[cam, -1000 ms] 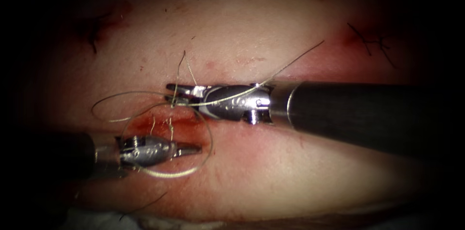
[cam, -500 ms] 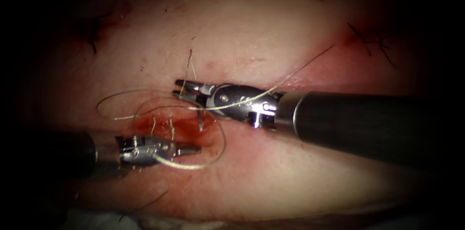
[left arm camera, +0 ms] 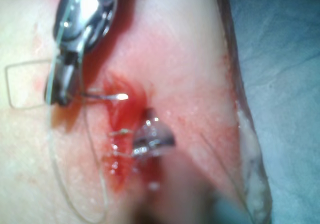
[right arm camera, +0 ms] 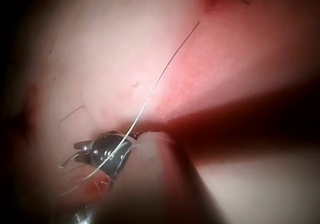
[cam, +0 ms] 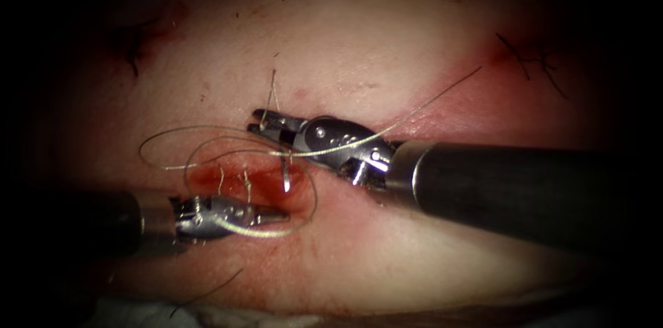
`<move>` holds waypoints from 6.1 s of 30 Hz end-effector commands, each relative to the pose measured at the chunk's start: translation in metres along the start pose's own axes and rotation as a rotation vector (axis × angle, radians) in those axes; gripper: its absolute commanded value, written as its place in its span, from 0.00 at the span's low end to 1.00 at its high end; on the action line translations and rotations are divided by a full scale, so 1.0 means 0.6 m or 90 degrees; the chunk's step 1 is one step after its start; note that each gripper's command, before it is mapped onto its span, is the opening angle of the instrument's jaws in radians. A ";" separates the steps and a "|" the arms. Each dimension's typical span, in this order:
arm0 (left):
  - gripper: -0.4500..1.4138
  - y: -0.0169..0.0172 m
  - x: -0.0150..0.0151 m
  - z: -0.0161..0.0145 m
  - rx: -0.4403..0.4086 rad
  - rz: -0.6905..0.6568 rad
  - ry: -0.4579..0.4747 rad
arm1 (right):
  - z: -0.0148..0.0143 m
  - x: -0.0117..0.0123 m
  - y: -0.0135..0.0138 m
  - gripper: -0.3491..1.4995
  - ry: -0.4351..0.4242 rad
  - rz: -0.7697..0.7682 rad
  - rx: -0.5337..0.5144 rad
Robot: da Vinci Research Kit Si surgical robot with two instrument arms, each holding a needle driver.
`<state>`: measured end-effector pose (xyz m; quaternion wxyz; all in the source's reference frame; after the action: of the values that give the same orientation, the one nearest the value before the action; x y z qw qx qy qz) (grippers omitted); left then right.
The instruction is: Wound Closure
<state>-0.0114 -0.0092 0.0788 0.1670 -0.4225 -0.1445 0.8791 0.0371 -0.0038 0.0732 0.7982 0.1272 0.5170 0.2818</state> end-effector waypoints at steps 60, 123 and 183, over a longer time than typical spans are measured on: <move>0.36 0.0074 0.0031 -0.0049 0.094 0.264 0.101 | -0.0179 0.0015 0.0063 0.97 -0.154 0.209 0.141; 0.00 0.0134 0.0387 -0.0401 0.134 0.290 0.260 | -0.0212 -0.0168 -0.0141 0.98 -0.096 0.130 0.206; 0.00 0.0188 0.0174 -0.0323 0.101 0.288 0.238 | -0.0089 -0.0069 -0.0188 0.00 -0.107 -0.361 0.183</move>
<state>-0.0037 -0.0122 0.0550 0.0218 -0.5836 0.0569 0.8098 0.0339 -0.0149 0.0679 0.8604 0.1091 0.4965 -0.0357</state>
